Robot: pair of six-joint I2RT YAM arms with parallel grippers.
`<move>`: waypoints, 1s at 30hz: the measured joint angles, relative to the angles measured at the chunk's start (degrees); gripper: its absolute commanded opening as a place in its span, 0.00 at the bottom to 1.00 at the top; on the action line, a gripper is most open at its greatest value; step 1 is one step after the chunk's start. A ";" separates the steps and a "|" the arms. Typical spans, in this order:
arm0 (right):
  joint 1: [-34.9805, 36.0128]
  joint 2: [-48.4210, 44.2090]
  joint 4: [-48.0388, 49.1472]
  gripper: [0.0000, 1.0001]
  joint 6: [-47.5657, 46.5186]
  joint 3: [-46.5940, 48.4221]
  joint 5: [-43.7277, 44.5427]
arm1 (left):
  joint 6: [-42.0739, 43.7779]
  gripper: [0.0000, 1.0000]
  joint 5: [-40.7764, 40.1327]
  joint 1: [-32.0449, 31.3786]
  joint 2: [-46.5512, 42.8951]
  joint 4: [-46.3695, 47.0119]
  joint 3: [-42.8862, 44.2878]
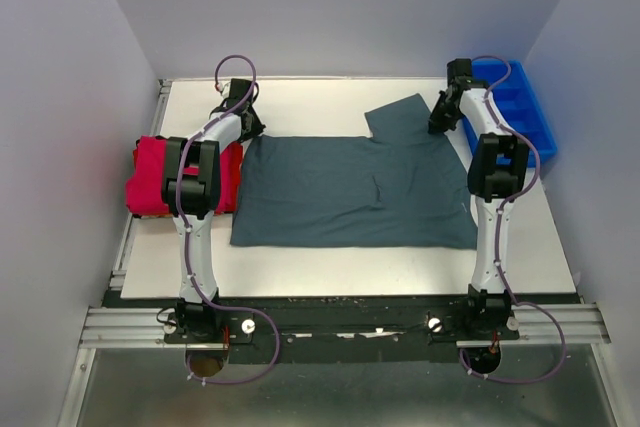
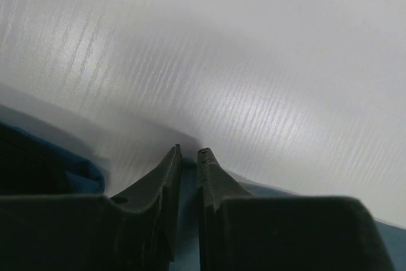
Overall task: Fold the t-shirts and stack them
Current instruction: Grap the side of the flattened tshirt furthest away from the robot with both arms
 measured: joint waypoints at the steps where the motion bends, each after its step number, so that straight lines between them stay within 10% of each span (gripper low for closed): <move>1: 0.00 -0.22 0.15 0.46 -0.07 -0.39 0.00 | 0.04 0.17 0.02 0.00 0.00 -0.02 0.00; 12: -0.11 -6.69 3.04 0.84 -1.95 -6.51 3.34 | 0.15 0.02 0.07 0.02 0.11 -0.20 0.02; 17: -1.22 -5.46 1.14 1.00 -2.10 -2.34 3.56 | 0.63 0.59 -0.46 0.46 -0.20 0.00 -0.35; 30: -1.75 1.51 -6.19 0.90 -2.14 5.33 3.93 | 0.35 0.51 -1.46 0.63 -2.93 0.52 -3.87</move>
